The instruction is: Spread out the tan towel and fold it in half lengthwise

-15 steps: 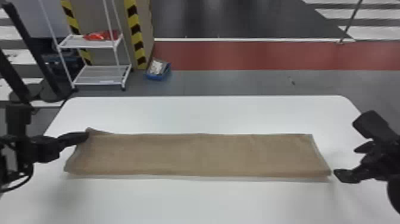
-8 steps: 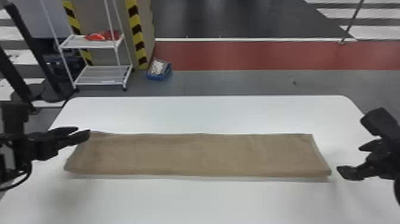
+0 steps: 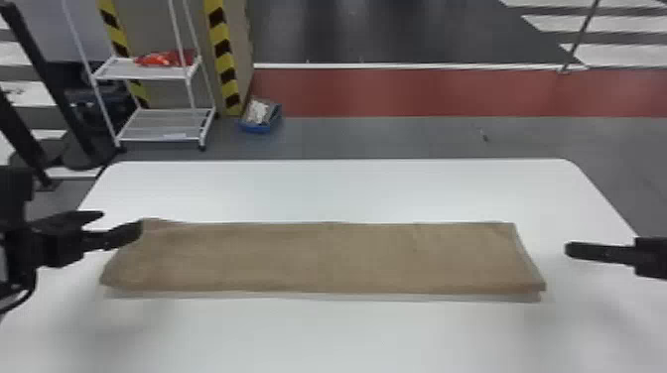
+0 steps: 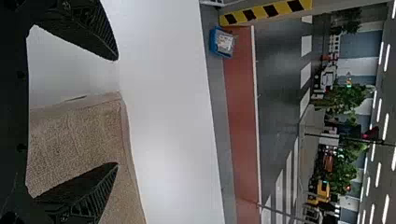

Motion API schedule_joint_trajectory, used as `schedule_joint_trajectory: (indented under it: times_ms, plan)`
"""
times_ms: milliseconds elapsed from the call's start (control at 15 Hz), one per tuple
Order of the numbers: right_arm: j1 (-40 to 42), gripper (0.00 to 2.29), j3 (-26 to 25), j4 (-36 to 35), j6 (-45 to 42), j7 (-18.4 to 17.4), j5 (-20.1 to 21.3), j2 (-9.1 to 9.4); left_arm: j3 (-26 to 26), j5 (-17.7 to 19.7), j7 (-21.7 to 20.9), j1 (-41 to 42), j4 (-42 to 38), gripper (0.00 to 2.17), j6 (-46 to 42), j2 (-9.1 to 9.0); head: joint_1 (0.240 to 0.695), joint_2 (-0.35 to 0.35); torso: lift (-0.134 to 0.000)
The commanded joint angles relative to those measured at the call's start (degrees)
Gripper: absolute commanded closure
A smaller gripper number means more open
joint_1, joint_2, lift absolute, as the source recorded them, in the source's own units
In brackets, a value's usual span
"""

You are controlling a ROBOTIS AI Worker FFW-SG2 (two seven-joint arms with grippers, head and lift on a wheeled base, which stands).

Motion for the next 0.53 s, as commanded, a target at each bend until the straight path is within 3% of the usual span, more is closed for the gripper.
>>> schedule_joint_trajectory:
  times_ms: [0, 467]
  plan:
    - [-0.53, 0.04, -0.55, 0.79, 1.27, -0.32, -0.54, 0.0, 0.0, -0.29, 0.01, 0.37, -0.35, 0.08, 0.54, 0.11, 0.695, -0.002, -0.128]
    - [-0.7, 0.03, -0.9, 0.97, 5.49, -3.39, -1.42, 0.08, 1.49, -0.38, -0.7, 1.25, -1.75, 0.08, 4.23, 0.2, 0.695, -0.005, -0.128]
